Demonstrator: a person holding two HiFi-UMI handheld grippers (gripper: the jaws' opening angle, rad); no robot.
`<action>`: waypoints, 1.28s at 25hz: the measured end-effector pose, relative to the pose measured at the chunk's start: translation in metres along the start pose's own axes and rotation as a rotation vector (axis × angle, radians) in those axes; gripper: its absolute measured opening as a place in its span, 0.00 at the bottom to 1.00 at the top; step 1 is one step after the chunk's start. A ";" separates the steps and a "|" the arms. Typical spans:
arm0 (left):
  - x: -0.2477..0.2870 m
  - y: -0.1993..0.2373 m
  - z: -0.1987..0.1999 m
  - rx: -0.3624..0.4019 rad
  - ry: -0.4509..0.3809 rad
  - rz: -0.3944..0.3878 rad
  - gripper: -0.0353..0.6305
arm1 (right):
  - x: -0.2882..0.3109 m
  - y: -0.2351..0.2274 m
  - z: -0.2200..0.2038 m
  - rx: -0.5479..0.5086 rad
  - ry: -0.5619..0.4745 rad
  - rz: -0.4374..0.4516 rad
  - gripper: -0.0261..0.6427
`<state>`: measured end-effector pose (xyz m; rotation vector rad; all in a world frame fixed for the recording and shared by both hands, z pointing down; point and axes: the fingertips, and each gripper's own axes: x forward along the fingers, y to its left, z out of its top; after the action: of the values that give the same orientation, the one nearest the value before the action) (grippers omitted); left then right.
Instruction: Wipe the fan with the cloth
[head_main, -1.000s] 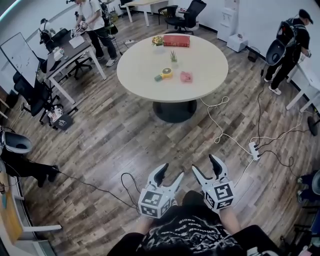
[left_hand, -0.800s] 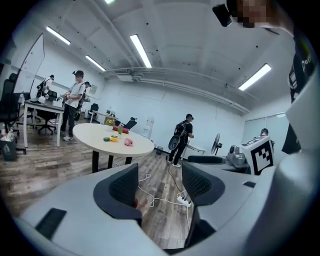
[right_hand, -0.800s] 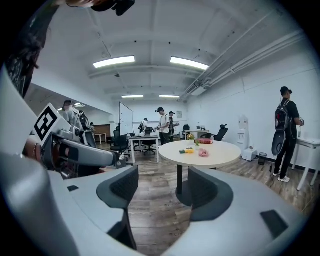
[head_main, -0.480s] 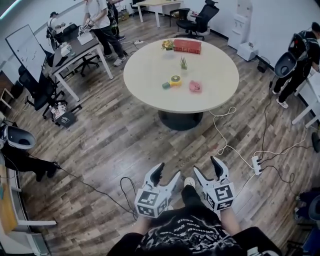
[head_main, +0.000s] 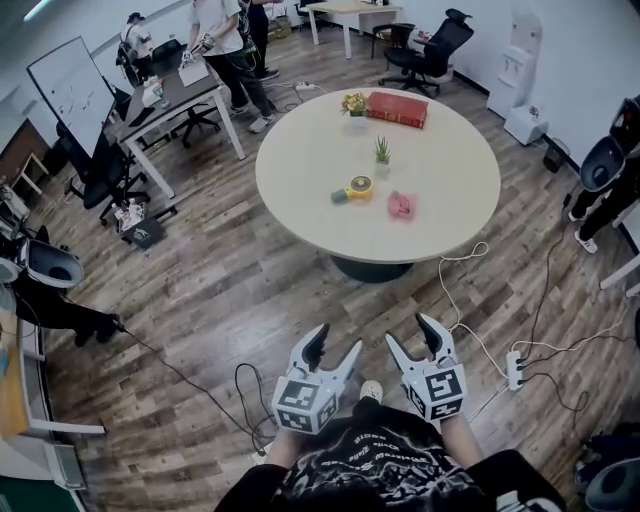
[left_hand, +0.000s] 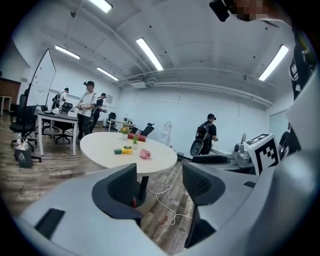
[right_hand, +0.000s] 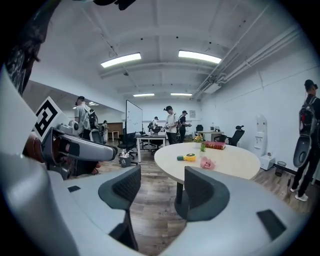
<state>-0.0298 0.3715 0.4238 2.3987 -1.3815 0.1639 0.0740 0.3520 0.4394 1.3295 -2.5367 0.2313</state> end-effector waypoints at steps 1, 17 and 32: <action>0.009 0.001 0.001 -0.008 -0.002 0.019 0.50 | 0.003 -0.008 0.001 0.003 0.000 0.009 0.45; 0.094 0.015 0.002 0.008 0.075 0.055 0.46 | 0.049 -0.066 -0.012 0.048 0.058 0.037 0.45; 0.222 0.139 0.043 0.091 0.161 -0.025 0.46 | 0.182 -0.133 0.008 0.096 0.117 -0.094 0.45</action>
<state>-0.0378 0.1127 0.4812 2.4146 -1.2967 0.4120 0.0832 0.1320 0.4897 1.4224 -2.3864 0.4037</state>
